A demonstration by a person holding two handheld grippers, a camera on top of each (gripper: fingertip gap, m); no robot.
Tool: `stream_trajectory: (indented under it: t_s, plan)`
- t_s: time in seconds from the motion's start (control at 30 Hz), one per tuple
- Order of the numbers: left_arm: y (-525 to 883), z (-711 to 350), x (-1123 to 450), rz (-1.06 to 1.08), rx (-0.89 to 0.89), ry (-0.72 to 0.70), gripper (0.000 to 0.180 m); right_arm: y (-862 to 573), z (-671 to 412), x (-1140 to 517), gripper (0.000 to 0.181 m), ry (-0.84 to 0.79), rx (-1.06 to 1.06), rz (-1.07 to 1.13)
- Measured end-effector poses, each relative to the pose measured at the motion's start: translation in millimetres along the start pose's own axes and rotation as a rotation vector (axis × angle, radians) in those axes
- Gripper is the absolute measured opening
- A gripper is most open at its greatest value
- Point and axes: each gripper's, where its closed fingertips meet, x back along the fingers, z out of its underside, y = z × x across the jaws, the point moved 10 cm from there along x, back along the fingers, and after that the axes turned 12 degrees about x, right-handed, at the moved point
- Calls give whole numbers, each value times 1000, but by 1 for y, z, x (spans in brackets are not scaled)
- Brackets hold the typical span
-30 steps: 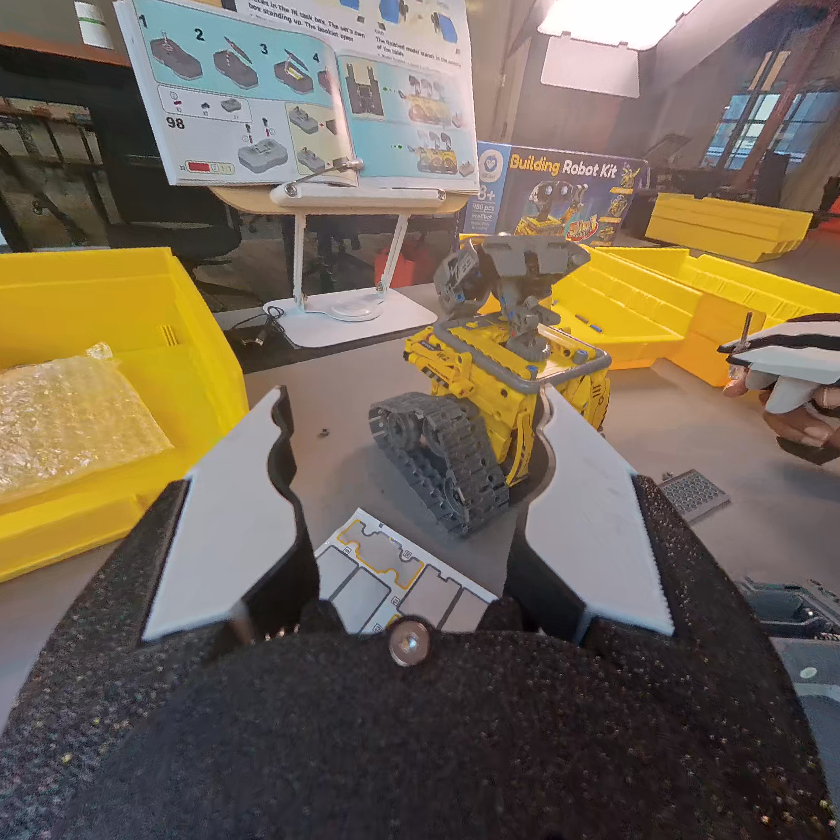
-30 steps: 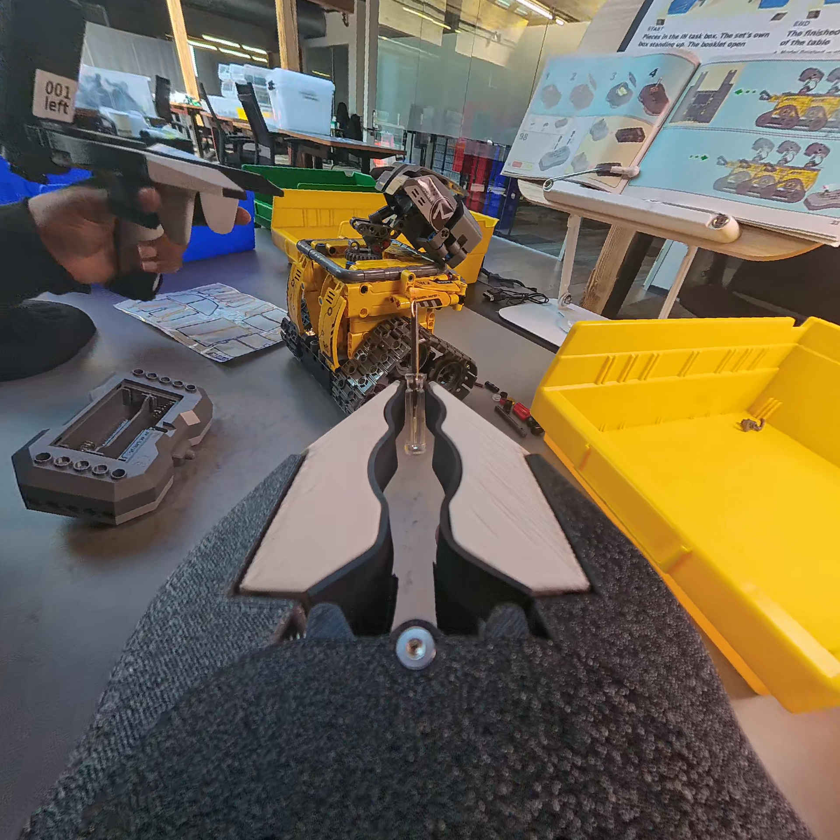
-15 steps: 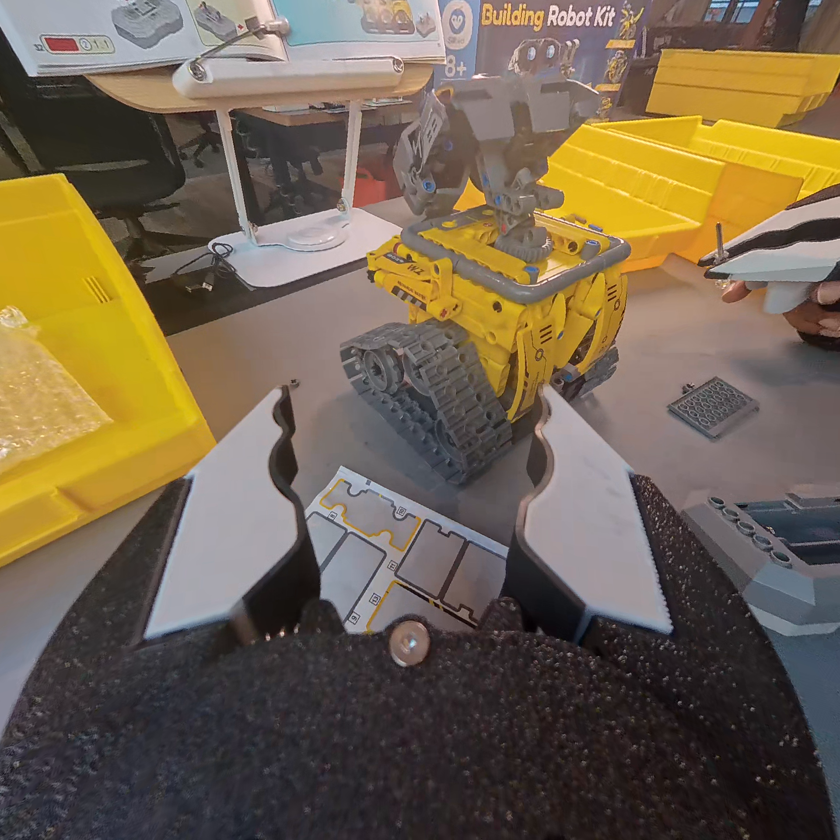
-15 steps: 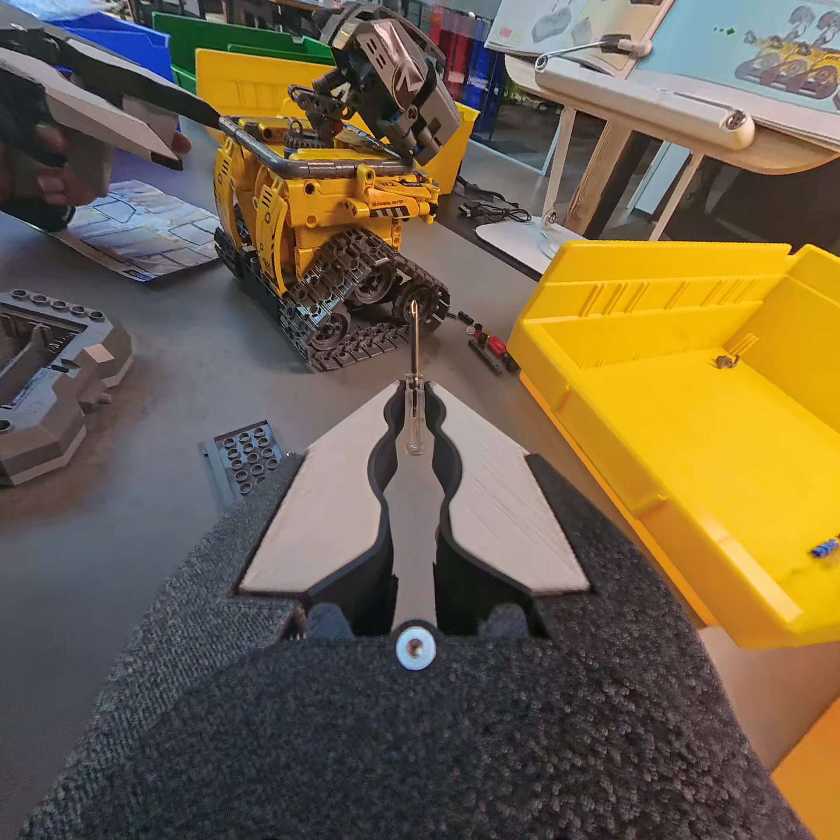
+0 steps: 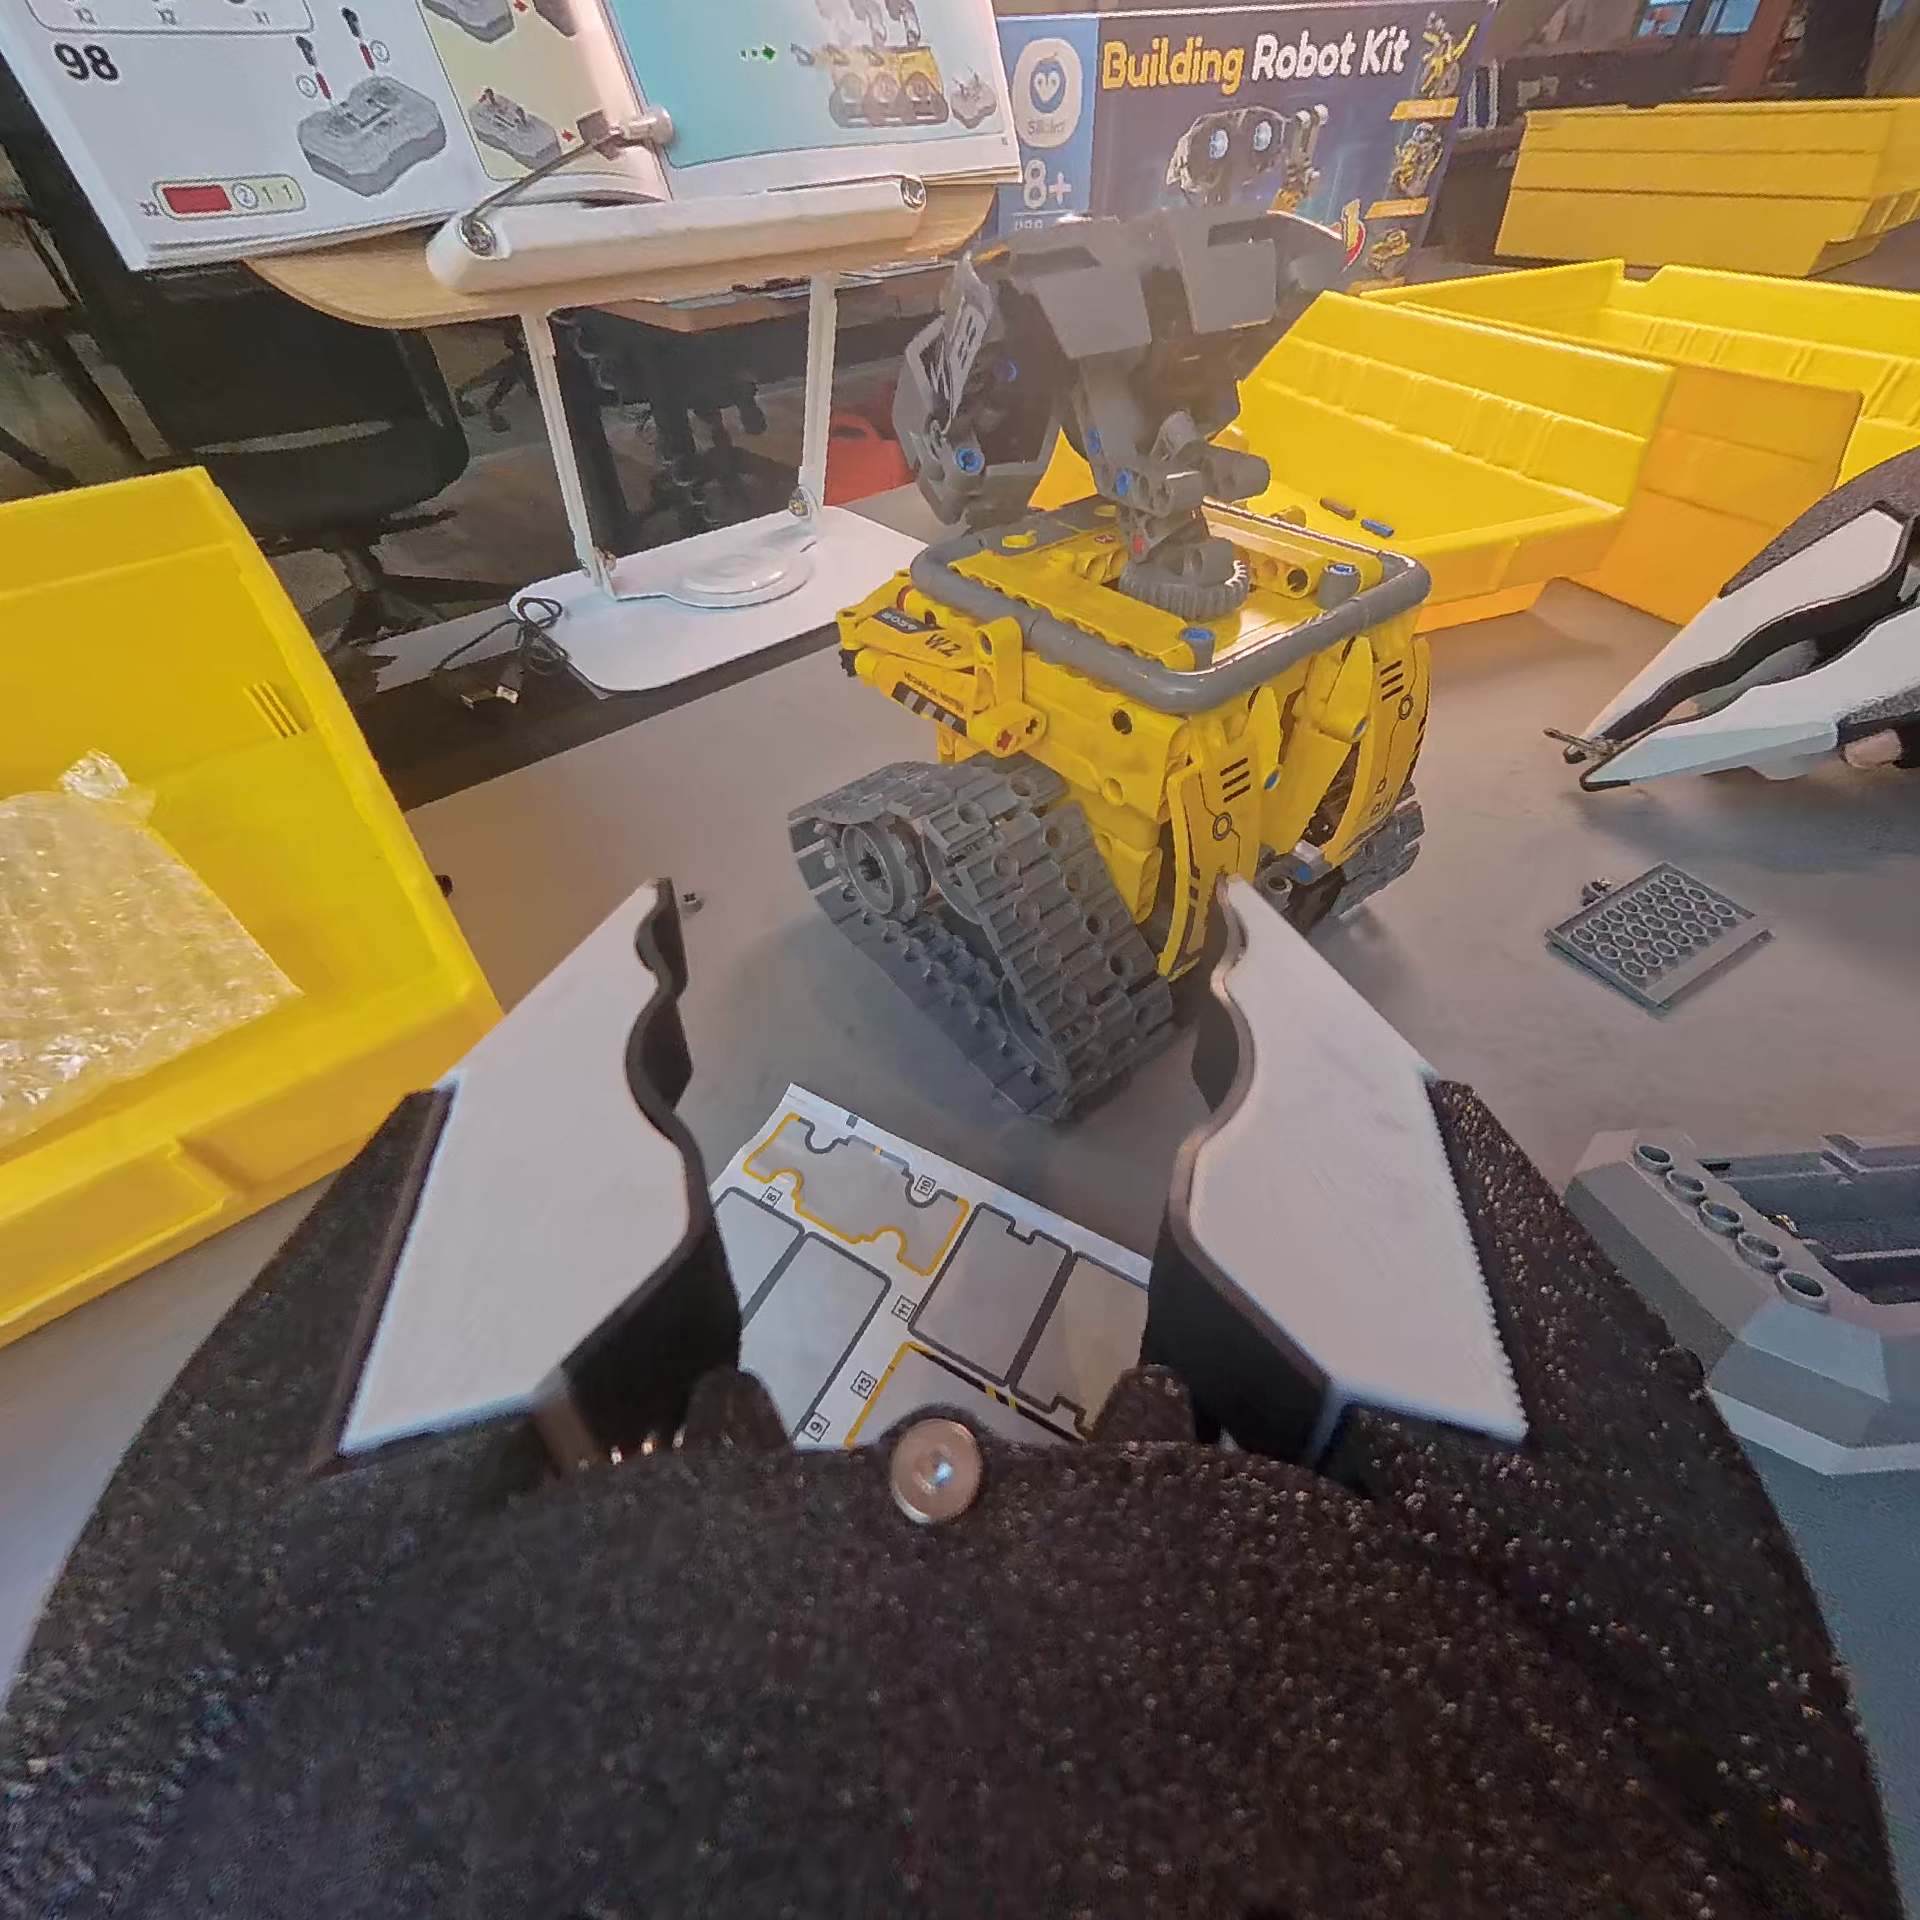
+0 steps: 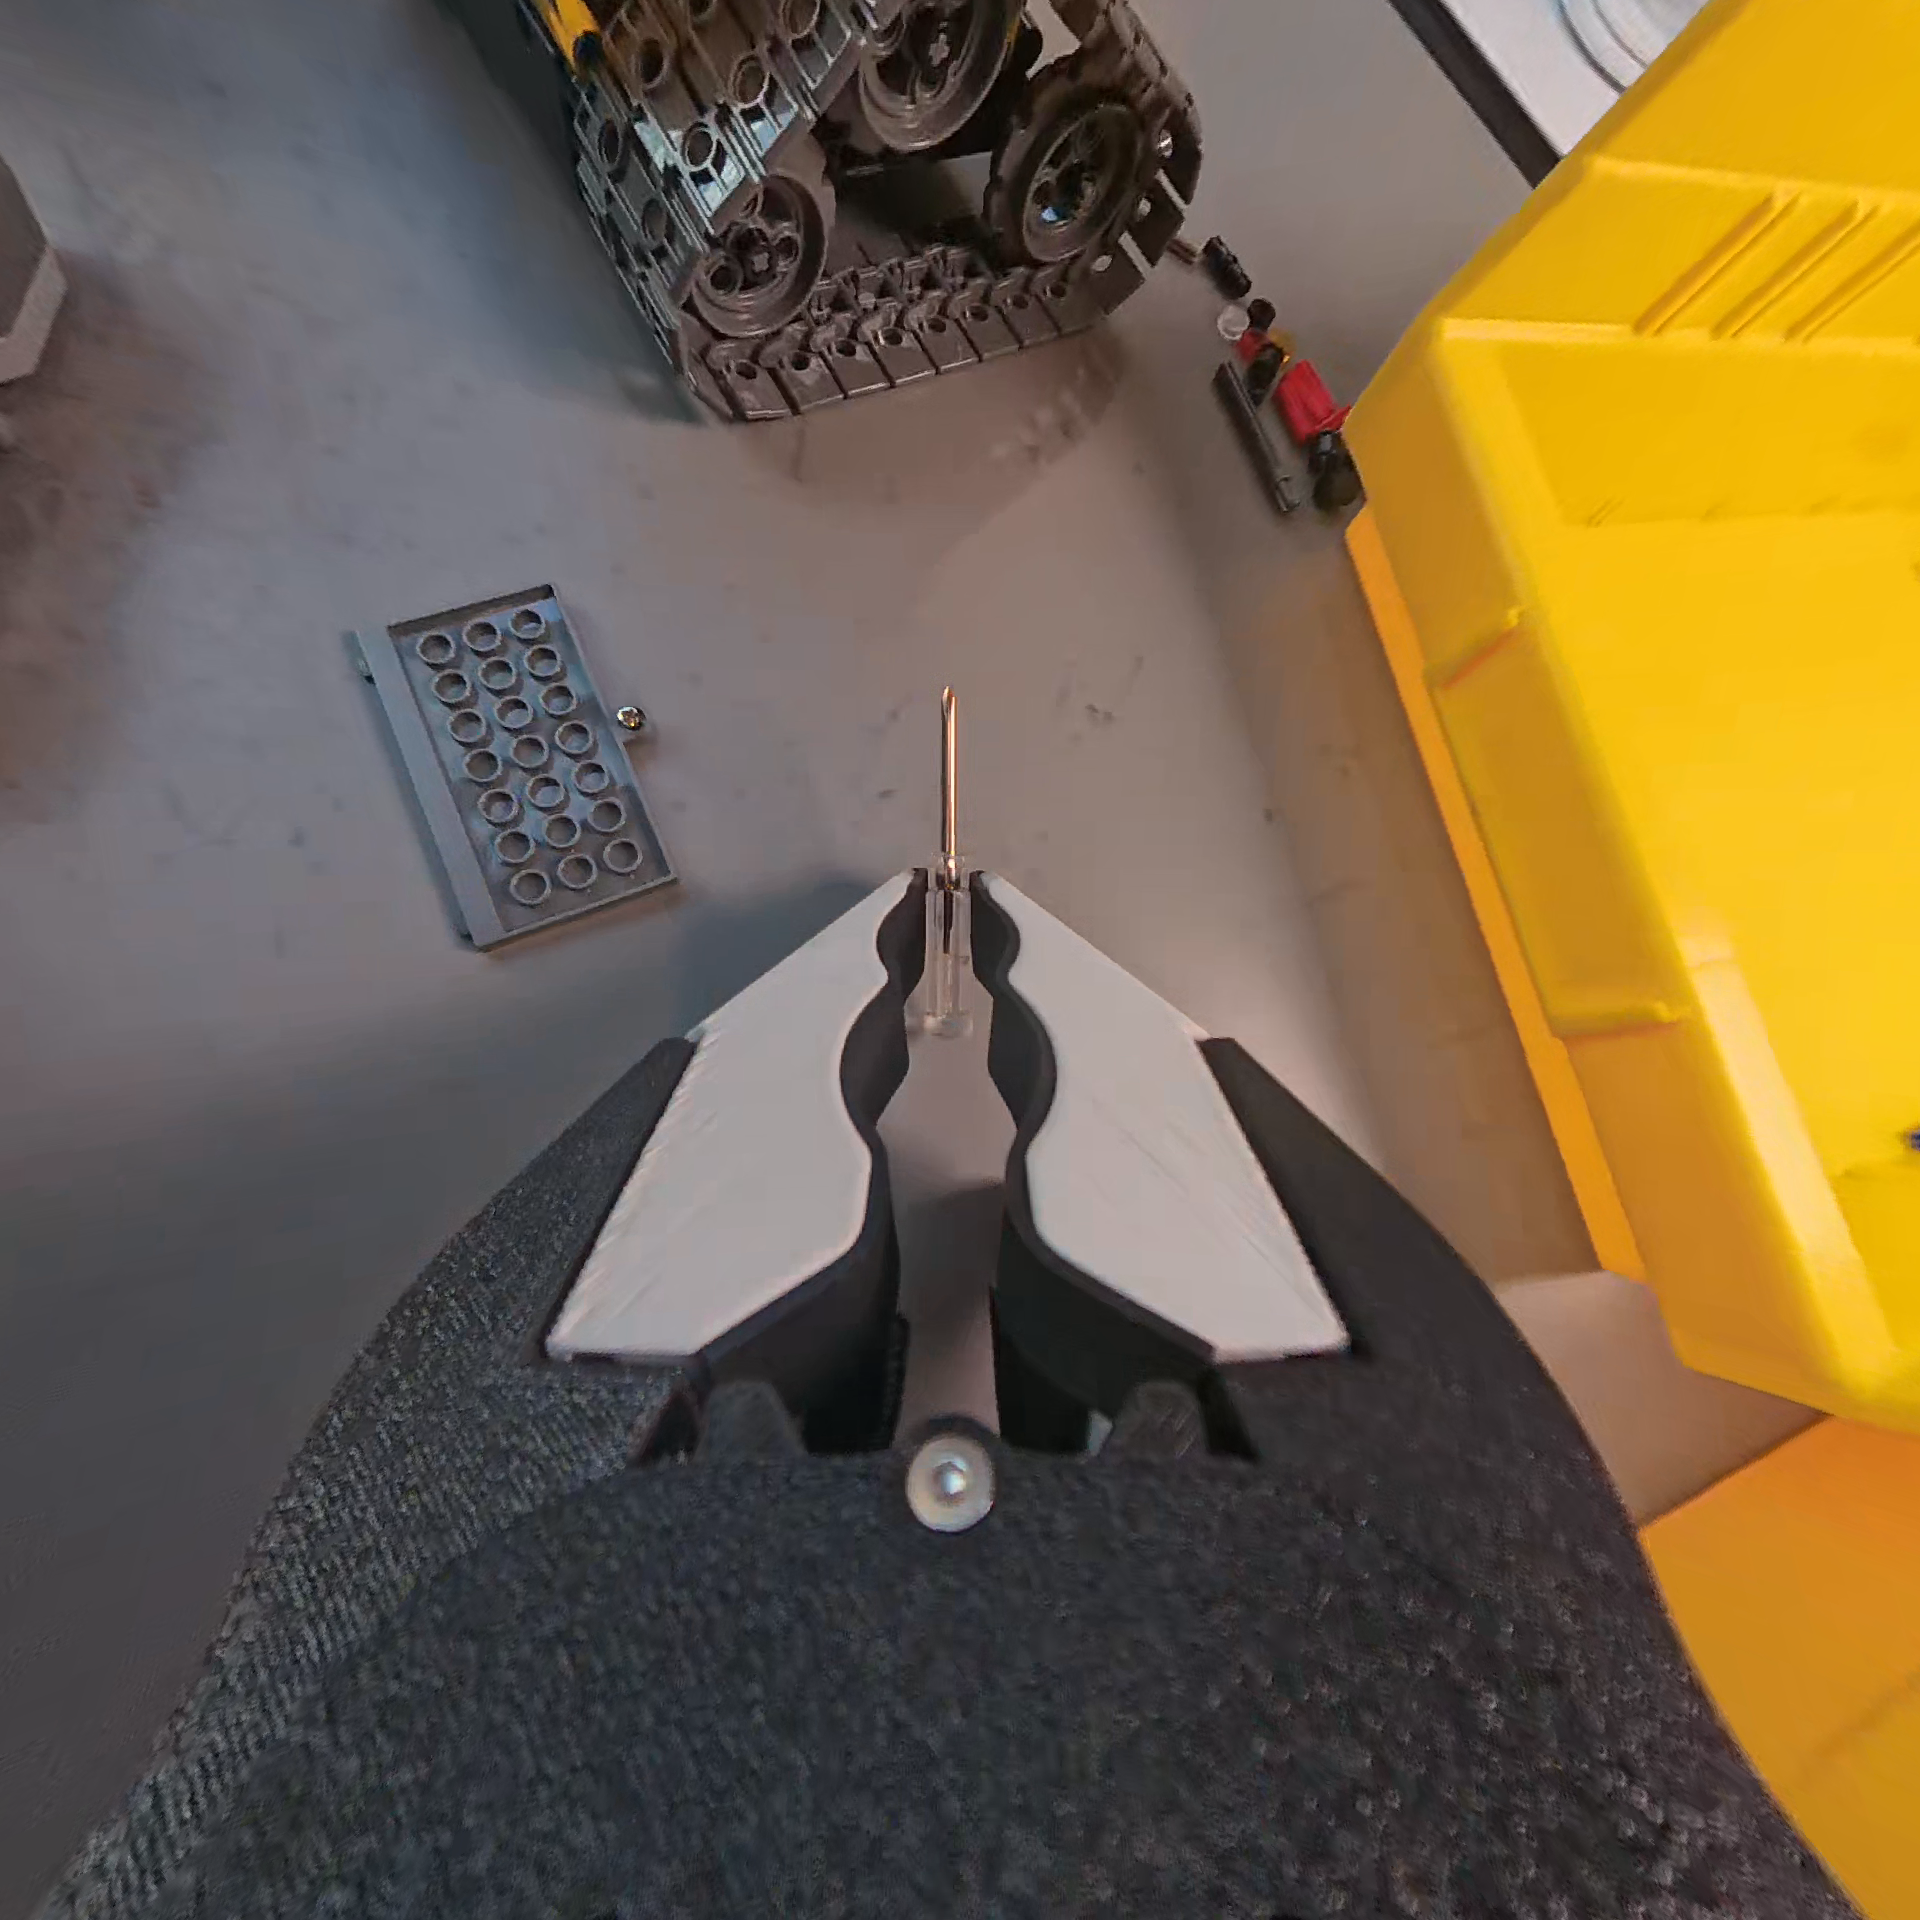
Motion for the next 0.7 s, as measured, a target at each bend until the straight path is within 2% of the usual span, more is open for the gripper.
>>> stream_trajectory:
  t_s: [0.43,0.7]
  plan:
    - [-17,-1,1,-28,-91,-4,97,9,2,0,7,15,21,4]
    - [-10,-5,8,-41,-65,-34,97,9,3,0,8,1,24,13]
